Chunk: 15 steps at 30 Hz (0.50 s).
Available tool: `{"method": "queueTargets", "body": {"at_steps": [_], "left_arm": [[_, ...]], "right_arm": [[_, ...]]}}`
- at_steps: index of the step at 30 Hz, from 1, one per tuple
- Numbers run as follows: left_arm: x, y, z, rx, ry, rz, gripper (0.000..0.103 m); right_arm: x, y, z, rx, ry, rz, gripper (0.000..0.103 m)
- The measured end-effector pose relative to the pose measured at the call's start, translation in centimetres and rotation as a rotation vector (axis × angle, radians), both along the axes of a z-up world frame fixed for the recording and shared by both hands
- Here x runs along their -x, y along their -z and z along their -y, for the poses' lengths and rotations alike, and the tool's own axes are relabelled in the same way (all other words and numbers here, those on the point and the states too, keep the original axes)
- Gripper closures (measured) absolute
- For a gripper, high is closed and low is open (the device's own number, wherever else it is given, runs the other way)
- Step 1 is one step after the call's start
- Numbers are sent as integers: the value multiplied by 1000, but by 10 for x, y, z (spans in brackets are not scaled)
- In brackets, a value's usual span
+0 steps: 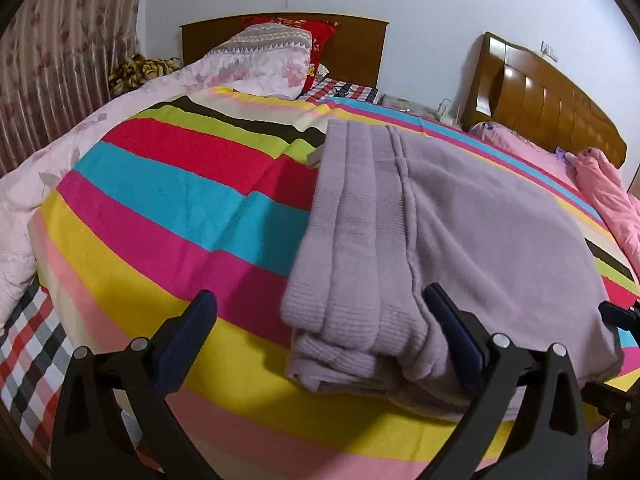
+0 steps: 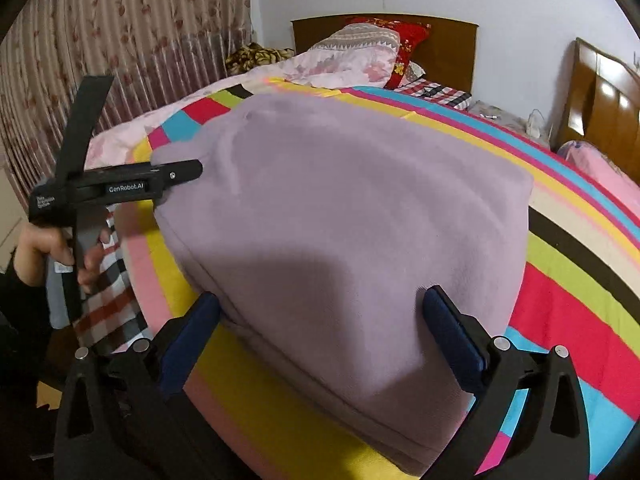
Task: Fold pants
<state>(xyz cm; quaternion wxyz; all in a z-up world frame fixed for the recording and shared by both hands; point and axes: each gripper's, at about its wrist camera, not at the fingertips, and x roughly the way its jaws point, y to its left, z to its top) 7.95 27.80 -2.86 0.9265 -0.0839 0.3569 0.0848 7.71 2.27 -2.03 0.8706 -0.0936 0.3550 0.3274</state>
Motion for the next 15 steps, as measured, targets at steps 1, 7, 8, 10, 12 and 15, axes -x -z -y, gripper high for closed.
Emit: {"method": "queueTargets", "body": {"at_steps": [1, 7, 8, 10, 12, 15], "left_arm": [[1, 0, 2, -14, -4, 3, 1], [1, -2, 6, -38, -14, 11, 1], [1, -2, 6, -39, -14, 12, 1], [2, -2, 8, -37, -17, 13, 1], [2, -2, 8, -37, -18, 14, 1], [3, -2, 8, -29, -23, 17, 1]], "right_arm": [[2, 1, -1, 9, 1, 13, 4], [7, 4, 5, 18, 7, 33, 5], [10, 3, 6, 15, 16, 32, 5], [11, -2, 10, 7, 38, 34, 5], [21, -6, 19, -30, 58, 45, 5], [29, 4, 29, -12, 73, 27, 5]]}}
